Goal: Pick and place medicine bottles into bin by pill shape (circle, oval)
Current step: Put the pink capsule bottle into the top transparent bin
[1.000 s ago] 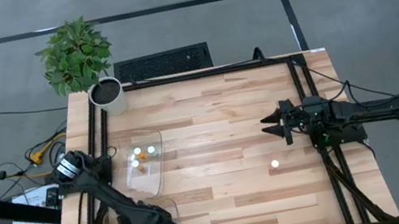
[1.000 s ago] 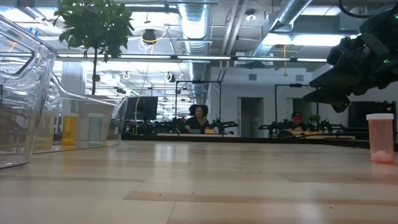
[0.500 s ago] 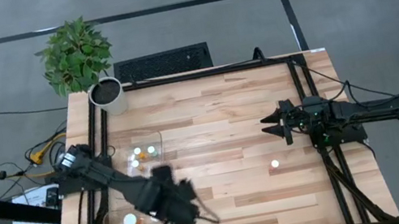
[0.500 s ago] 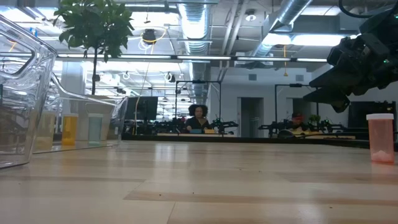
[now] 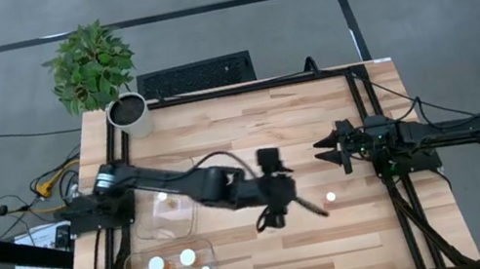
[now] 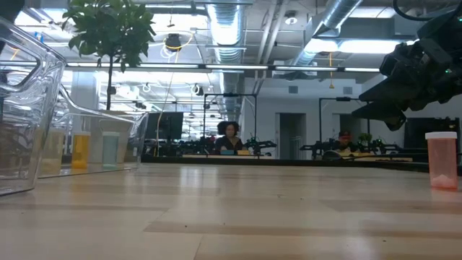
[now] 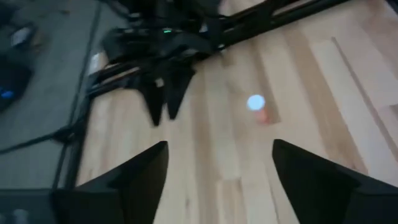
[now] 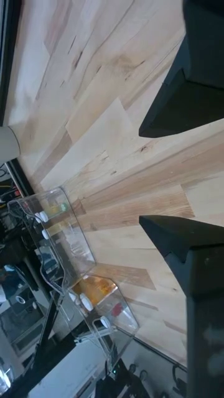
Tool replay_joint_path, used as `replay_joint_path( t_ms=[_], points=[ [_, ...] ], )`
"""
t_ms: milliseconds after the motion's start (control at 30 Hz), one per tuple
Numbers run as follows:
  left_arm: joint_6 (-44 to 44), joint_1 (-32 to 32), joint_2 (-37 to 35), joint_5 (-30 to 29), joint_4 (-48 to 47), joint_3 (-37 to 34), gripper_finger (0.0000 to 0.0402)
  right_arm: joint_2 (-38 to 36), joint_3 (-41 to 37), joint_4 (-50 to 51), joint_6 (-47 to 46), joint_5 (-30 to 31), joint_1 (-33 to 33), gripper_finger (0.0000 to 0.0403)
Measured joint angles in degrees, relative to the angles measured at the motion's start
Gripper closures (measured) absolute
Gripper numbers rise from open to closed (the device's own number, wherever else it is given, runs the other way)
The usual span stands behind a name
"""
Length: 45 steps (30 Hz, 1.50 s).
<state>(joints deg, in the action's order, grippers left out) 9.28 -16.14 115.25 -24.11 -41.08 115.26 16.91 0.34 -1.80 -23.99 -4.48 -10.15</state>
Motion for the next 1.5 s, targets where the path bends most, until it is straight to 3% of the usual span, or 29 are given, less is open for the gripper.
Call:
replay_joint_path(
  t_ms=[167,400,667,967,1500],
  points=[
    [4.4,3.6,6.8,9.4,8.4,0.0,0.0096,0.0,0.0,0.0,0.3,0.0,0.0,0.0178],
    [6.2,6.2,15.1,17.0,19.3,0.1,0.0109,0.0,0.0,0.0,0.5,0.0,0.0,0.0178],
    [4.7,7.2,19.9,26.3,30.1,0.1,0.0113,0.0,0.0,0.0,0.5,0.0,0.0,0.0178],
    [4.6,7.2,24.1,30.3,38.4,0.1,0.0113,0.0,0.0,0.1,0.5,0.0,0.0,0.0178],
    [1.6,9.6,26.5,33.1,40.1,0.1,0.0113,0.0,0.0,0.1,0.6,0.0,0.0,0.0178]
  ],
)
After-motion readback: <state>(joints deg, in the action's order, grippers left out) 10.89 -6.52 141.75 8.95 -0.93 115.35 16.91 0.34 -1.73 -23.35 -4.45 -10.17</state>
